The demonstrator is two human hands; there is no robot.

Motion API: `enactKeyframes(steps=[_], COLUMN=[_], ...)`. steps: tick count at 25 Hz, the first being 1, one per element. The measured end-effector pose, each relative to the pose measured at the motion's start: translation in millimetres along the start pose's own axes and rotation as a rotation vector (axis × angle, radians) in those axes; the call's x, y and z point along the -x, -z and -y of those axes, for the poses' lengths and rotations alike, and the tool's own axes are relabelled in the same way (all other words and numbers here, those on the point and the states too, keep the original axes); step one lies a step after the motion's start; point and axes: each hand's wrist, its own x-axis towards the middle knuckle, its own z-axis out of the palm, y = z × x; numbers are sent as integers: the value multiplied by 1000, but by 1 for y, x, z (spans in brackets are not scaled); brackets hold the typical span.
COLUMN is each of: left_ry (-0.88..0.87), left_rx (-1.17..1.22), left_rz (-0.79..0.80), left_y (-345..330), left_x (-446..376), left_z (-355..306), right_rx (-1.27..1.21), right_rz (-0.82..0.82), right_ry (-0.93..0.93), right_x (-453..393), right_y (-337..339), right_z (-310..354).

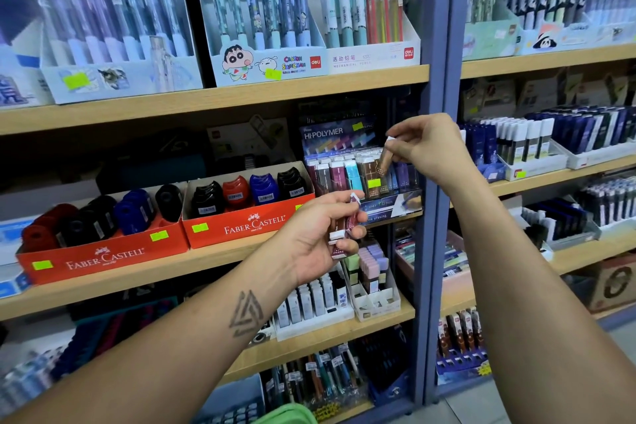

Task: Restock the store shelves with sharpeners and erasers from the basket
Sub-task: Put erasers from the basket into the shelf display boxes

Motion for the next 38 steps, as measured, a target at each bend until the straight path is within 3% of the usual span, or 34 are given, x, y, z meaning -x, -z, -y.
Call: enactKeyframes(steps=[7, 13, 17, 19, 20, 22, 24, 26, 28, 32, 38], left_ry=[-6, 30, 78, 82, 77, 58, 39, 39, 47, 46, 55], left_rx=[-14, 25, 5, -24, -37, -66, -93, -96, -88, -72, -1], left_rz=[-1, 10, 9, -17, -31, -49, -50, -63, -74, -63, 15], left_y=[3, 3, 1, -1, -1, -3, -7, -11, -14, -12, -5], left_x=[1, 5, 9, 9, 8, 7, 6, 4, 2, 4, 15], left_z=[2, -1, -3, -4, -4, -6, -7, -7, -6, -6, -10], right_rx=[-17, 126, 350, 283, 174, 26, 217, 429, 408, 143, -167], right_rz=[-13, -36, 108, 111, 154, 431, 741, 872, 879, 868, 624], right_ry=[30, 101, 118, 183, 210, 194, 166, 150, 150, 146, 33], right_x=[-3, -4, 1, 4, 6, 13, 19, 19, 18, 22, 21], right_y=[-4, -3, -13, -12, -8, -2, -4, -14, -19, -16, -6], right_z=[4, 6, 4, 15, 25, 46, 59, 59, 56, 52, 39])
